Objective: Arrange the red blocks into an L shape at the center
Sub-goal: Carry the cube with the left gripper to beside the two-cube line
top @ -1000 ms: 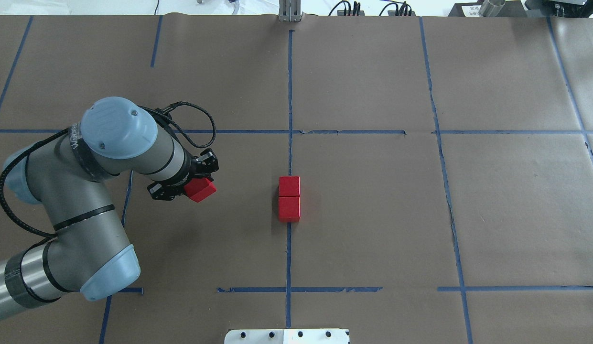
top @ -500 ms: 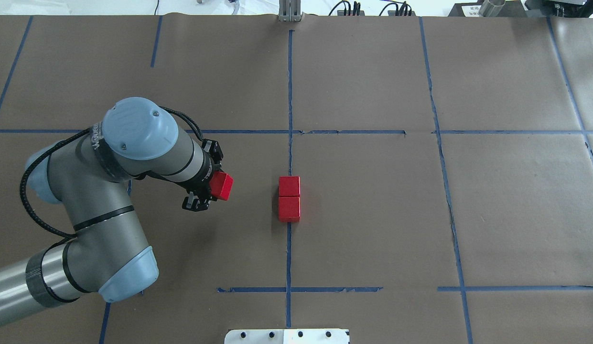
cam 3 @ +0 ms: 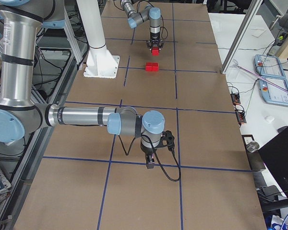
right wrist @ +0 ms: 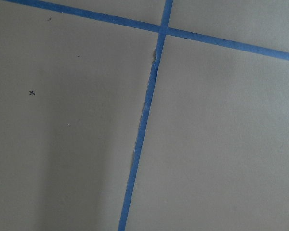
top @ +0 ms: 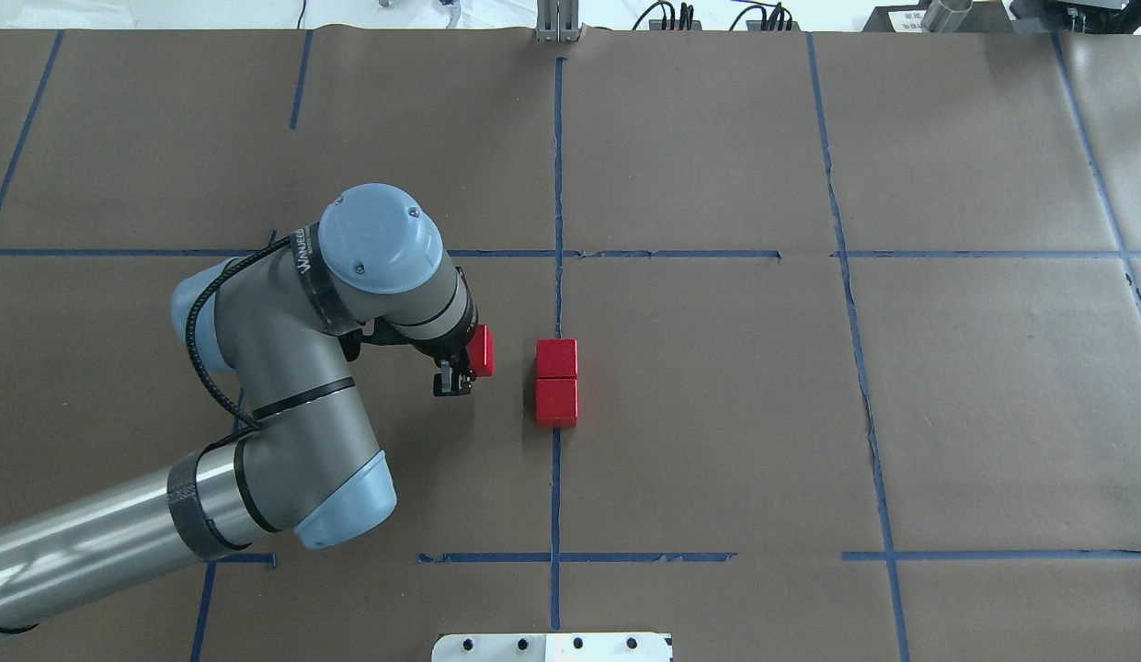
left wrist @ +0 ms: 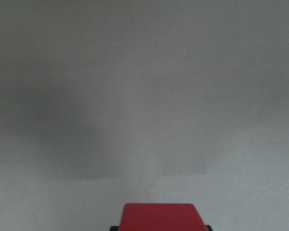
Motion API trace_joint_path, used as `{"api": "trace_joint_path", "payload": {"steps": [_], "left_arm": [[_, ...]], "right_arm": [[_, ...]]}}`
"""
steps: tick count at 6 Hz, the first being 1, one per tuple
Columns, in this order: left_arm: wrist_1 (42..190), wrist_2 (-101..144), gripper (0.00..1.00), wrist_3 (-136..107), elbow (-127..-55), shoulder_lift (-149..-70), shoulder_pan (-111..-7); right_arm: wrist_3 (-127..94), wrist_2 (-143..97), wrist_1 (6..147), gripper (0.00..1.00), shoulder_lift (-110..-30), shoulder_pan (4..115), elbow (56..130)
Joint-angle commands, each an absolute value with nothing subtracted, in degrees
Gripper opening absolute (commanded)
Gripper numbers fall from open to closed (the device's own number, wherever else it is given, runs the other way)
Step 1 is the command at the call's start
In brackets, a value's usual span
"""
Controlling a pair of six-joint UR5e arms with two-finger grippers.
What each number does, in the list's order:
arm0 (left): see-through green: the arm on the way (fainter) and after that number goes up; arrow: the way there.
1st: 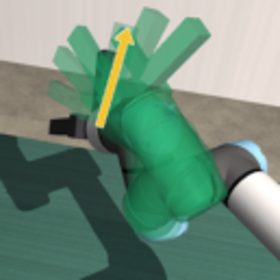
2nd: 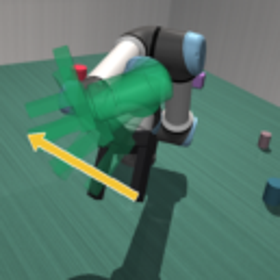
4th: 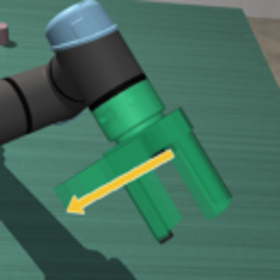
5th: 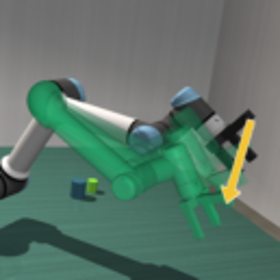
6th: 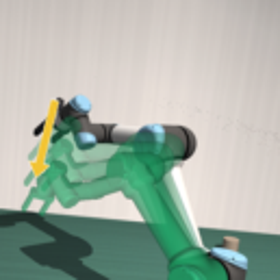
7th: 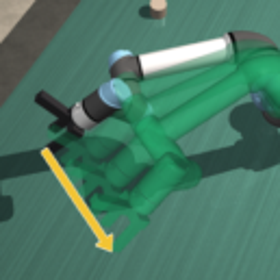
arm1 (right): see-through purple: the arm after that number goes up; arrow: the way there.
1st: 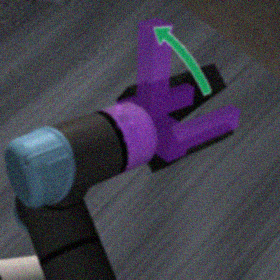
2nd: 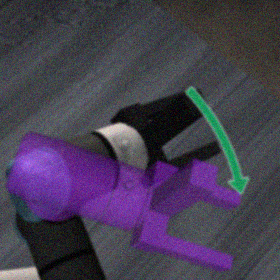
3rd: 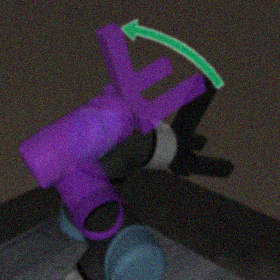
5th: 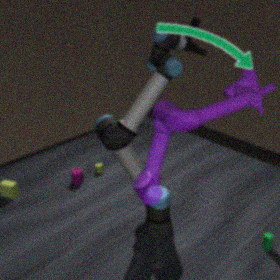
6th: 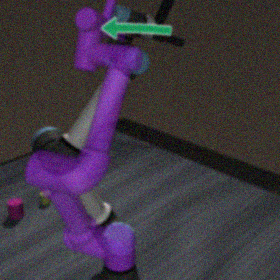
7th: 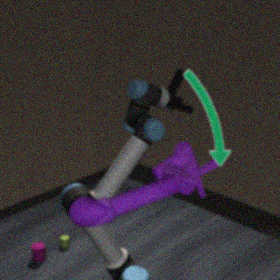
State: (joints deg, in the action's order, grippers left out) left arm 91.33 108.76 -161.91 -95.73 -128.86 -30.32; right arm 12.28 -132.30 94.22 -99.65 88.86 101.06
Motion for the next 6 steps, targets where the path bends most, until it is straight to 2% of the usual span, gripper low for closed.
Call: {"api": "trace_joint_path", "payload": {"steps": [1,3,6], "left_arm": [[91.6,108.8,0.32,-162.2,-87.4,-134.3,-29.9],[95.7,108.6,0.32,-162.3,-82.5,-135.6,-29.0],[95.8,108.6,0.32,-163.3,-82.4,-135.7,-27.9]], "right_arm": [[12.3,-132.3,94.2,1.0,-99.7,88.9,100.9],[12.3,-132.3,94.2,1.0,-99.6,88.9,100.8],[12.3,-132.3,94.2,1.0,-99.6,88.9,100.8]]}}
